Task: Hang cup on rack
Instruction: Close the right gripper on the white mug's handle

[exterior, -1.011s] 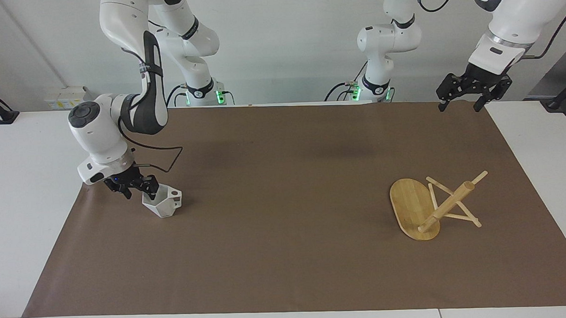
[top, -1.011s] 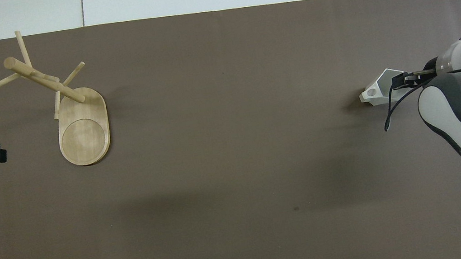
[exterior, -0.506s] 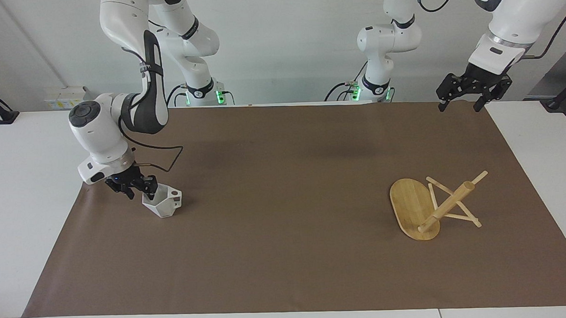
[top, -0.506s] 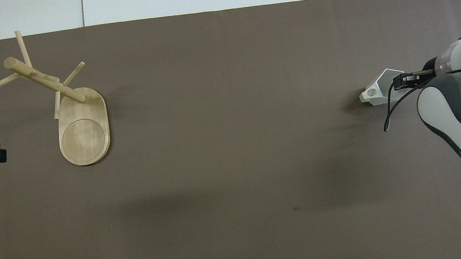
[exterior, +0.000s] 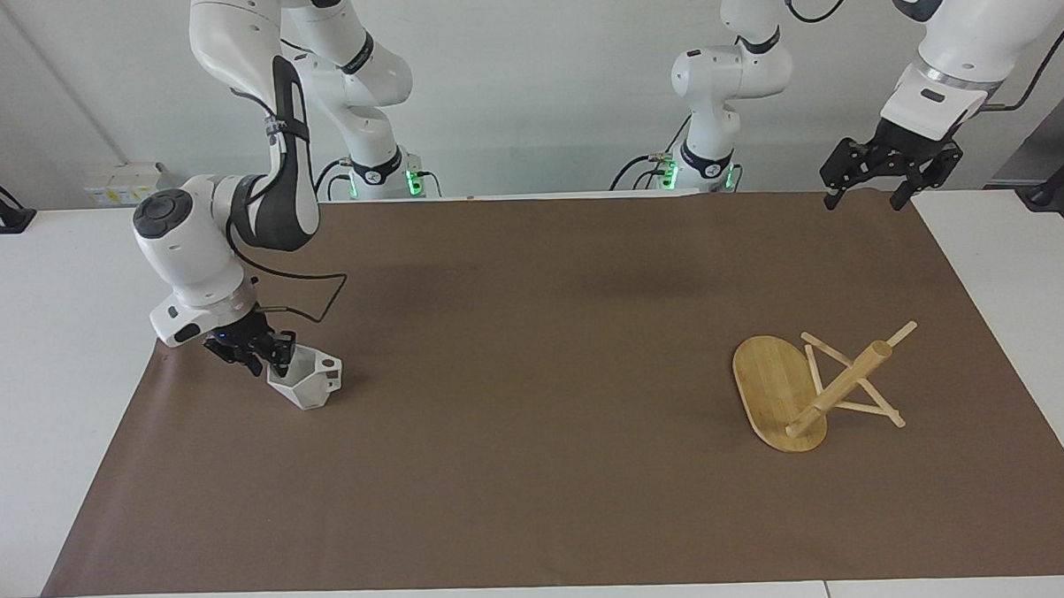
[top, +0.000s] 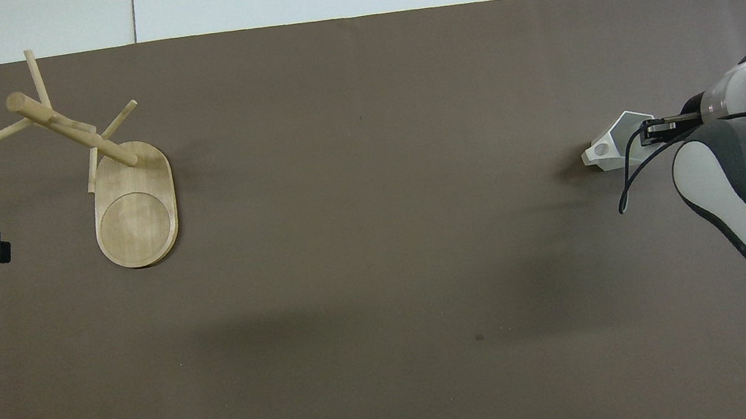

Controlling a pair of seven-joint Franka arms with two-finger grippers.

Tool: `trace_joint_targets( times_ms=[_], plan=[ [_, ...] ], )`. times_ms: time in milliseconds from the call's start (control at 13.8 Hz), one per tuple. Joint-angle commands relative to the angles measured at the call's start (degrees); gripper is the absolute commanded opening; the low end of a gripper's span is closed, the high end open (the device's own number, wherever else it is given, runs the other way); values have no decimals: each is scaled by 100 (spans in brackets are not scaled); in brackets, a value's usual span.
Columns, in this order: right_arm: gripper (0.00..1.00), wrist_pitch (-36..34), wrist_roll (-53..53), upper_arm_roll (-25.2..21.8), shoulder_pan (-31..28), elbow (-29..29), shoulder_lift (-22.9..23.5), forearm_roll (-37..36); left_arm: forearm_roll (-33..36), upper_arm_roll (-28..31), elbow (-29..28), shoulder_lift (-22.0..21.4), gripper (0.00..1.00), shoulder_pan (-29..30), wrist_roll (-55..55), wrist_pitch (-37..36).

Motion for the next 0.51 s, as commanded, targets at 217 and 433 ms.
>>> trace_joint_targets(
  times_ms=[217,433],
  plan=[
    [14,-21,-106,25,-28,-125,-133,-4,101,-55,-177,-146,100,71,-38,34],
    [5,-21,-114,25,-28,-125,-133,-4,101,-55,-177,-146,100,71,-29,34]
  ],
)
